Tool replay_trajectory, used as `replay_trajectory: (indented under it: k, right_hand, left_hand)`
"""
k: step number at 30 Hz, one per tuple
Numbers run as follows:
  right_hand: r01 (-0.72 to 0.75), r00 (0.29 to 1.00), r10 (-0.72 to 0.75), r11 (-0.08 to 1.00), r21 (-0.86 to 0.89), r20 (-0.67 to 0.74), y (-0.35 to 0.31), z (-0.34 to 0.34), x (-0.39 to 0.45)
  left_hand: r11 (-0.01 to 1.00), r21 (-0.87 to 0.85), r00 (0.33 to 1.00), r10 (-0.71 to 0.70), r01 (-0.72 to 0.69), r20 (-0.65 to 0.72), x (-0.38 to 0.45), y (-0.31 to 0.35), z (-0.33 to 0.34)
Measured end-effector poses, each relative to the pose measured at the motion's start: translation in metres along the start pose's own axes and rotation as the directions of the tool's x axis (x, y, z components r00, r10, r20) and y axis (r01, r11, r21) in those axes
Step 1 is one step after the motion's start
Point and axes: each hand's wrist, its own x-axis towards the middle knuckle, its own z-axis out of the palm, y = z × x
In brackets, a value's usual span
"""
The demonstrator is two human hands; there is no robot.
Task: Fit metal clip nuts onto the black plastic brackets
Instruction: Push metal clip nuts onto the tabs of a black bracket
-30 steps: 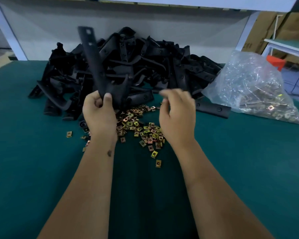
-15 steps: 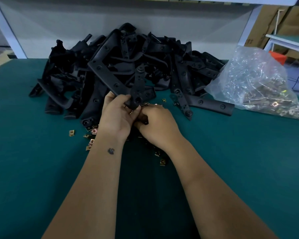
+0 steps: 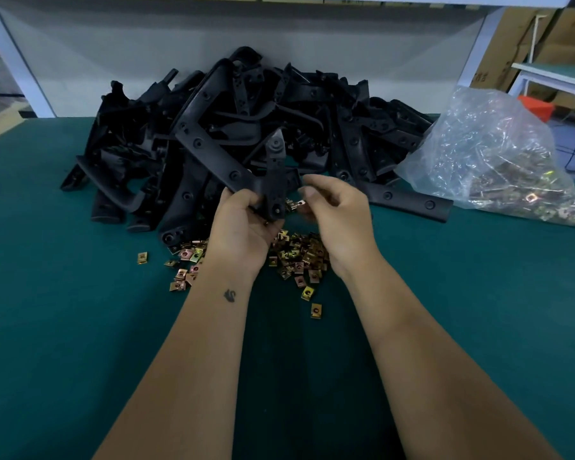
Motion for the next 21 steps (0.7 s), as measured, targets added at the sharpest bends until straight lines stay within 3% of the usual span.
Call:
replay_trajectory:
  k: [3,8,21]
  right_hand:
    - [-0.122,0.992,0.116,0.943,0.308,0.039,-0.001,-0.006,0.003]
    - [-0.218,0.976,0.190,0.820,0.530,0.108,-0.003,-0.008,0.004]
    - [-0.153,0.981,0.057,0.819,0.554,0.186,-0.003,-0.010,0.003]
  left_hand:
    - [0.998,0.052,0.999,-0.026,0.025,0.036,-0.001,-0.002,0.001]
    - [0.993,0.114,0.995,0.002,-0.014,0.101,-0.008,-0.003,0.005]
    - [0.992,0.124,0.994,-0.012,-0.001,0.108,-0.013,-0.003,0.006]
